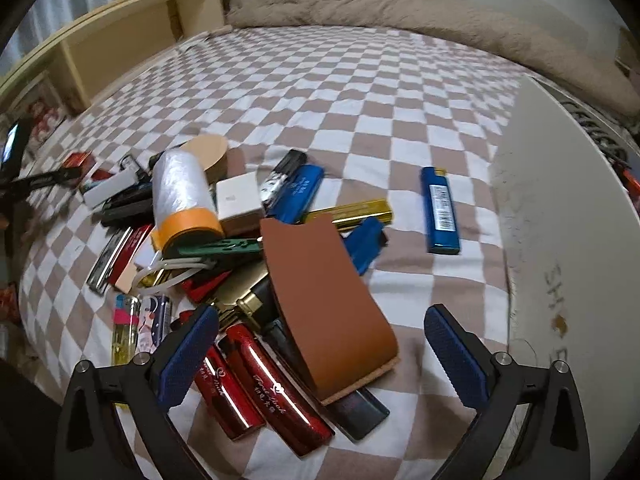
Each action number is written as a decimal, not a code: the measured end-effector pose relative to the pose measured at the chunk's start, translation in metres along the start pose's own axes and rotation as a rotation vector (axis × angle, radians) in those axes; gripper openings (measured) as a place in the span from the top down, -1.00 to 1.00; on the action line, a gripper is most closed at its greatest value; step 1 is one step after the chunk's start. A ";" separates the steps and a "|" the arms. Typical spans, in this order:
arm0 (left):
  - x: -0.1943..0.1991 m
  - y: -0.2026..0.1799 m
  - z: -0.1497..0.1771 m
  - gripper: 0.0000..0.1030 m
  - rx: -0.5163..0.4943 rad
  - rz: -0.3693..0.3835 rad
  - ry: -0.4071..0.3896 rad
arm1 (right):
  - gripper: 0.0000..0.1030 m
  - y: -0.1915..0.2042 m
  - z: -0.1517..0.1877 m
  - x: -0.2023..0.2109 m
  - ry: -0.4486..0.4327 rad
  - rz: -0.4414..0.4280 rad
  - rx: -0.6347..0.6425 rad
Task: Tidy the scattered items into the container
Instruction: 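Grasp the red cigarette pack with the left gripper while the right grasps the brown leather strip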
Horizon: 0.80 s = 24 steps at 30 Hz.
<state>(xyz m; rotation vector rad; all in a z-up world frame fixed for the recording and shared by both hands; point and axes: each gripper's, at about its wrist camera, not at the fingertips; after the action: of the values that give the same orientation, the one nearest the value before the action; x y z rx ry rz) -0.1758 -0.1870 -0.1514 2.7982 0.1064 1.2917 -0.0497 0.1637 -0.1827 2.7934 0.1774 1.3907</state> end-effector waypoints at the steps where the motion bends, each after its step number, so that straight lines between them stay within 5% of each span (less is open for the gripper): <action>1: -0.002 0.001 0.000 -1.00 0.003 0.007 0.005 | -0.72 0.000 -0.001 -0.002 0.015 -0.011 0.009; 10: -0.010 0.011 -0.004 -1.00 0.039 0.033 0.008 | -0.18 -0.014 -0.009 -0.011 0.089 -0.068 -0.032; 24: -0.020 0.011 -0.010 -1.00 0.017 0.018 0.007 | -0.03 0.000 -0.012 -0.007 0.076 -0.045 0.053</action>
<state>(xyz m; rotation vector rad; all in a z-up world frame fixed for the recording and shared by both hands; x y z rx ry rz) -0.1959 -0.1993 -0.1588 2.8152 0.0933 1.3109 -0.0631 0.1630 -0.1808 2.7619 0.2801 1.5045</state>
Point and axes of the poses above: each gripper's, at about its wrist camera, not at the fingertips, and x roughly against the way its jaws point, y to its left, z to its underside, and after that the axes turned 5 degrees about -y, right-handed
